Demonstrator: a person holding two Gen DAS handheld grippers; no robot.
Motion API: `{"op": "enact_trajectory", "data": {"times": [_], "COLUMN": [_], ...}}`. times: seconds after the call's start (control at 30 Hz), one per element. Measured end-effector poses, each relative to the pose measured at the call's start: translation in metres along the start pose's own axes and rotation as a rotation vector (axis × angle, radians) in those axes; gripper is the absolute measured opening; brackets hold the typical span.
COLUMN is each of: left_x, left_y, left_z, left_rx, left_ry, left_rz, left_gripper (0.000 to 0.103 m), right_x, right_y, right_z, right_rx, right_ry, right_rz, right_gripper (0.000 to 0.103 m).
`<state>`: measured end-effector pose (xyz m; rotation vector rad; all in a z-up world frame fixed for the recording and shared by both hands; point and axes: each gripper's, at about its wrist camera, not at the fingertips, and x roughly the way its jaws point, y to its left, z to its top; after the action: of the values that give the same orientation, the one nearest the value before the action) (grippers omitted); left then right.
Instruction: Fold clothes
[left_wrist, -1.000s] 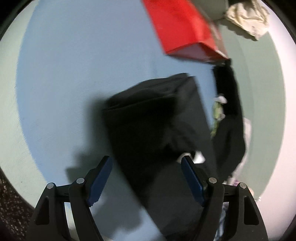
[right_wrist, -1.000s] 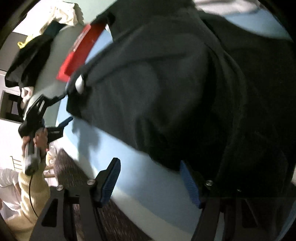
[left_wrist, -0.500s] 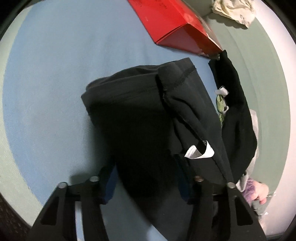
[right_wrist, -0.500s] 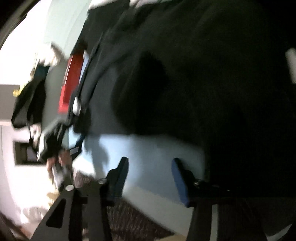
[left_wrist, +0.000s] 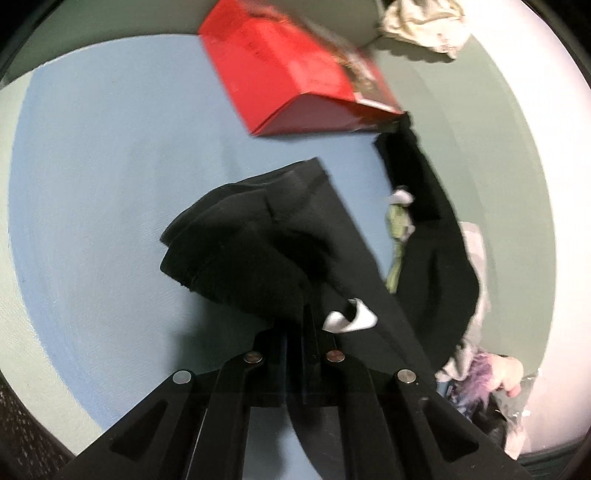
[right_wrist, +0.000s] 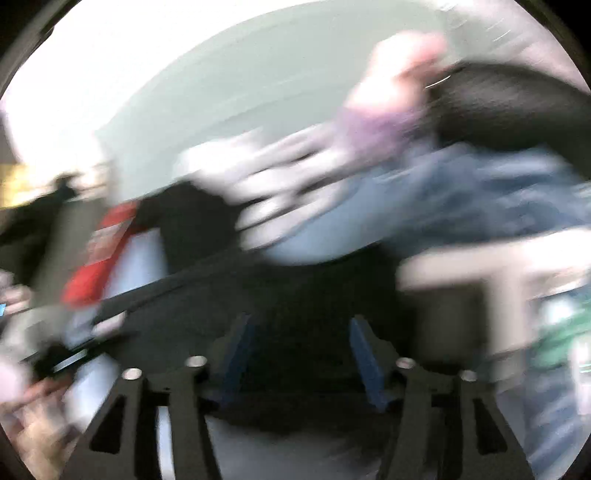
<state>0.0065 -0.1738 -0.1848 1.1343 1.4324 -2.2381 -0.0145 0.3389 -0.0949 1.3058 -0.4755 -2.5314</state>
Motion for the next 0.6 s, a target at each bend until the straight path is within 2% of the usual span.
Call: {"op": "enact_trajectory", "data": {"times": [0.07, 0.1, 0.13, 0.2, 0.27, 0.3, 0.37, 0.43, 0.53, 0.6], "left_x": [-0.005, -0.008, -0.012, -0.022, -0.036, -0.041, -0.049, -0.055, -0.059, -0.06], "left_y": [-0.009, -0.012, -0.015, -0.02, -0.032, -0.038, -0.053, -0.071, -0.088, -0.091], "left_z": [-0.001, -0.001, -0.001, -0.001, 0.001, 0.001, 0.001, 0.0, -0.003, -0.003], "left_rx": [0.002, 0.001, -0.001, -0.002, 0.027, 0.044, 0.073, 0.105, 0.153, 0.146], "left_ry": [-0.006, -0.01, -0.012, -0.021, -0.042, -0.052, -0.061, -0.065, -0.065, -0.058], "left_rz": [-0.032, -0.05, -0.072, -0.111, -0.148, -0.163, -0.202, -0.245, -0.251, -0.265], "left_gripper": [0.005, 0.005, 0.005, 0.005, 0.005, 0.005, 0.005, 0.005, 0.005, 0.005], "right_x": [0.024, 0.04, 0.061, 0.095, 0.106, 0.107, 0.102, 0.1, 0.105, 0.106], "right_y": [0.012, 0.015, 0.016, 0.007, -0.008, -0.015, -0.026, -0.033, -0.036, -0.034], "right_z": [-0.025, -0.038, -0.053, -0.076, -0.082, -0.082, -0.079, -0.076, -0.071, -0.067], "right_rx": [0.062, 0.115, 0.168, 0.274, 0.387, 0.435, 0.49, 0.521, 0.572, 0.579], "right_ry": [0.175, 0.255, 0.34, 0.455, 0.456, 0.437, 0.385, 0.34, 0.316, 0.298], "right_rz": [0.252, 0.317, 0.342, 0.303, 0.311, 0.331, 0.351, 0.342, 0.358, 0.366], "right_gripper": [0.076, 0.076, 0.075, 0.063, 0.067, 0.075, 0.084, 0.087, 0.088, 0.089]}}
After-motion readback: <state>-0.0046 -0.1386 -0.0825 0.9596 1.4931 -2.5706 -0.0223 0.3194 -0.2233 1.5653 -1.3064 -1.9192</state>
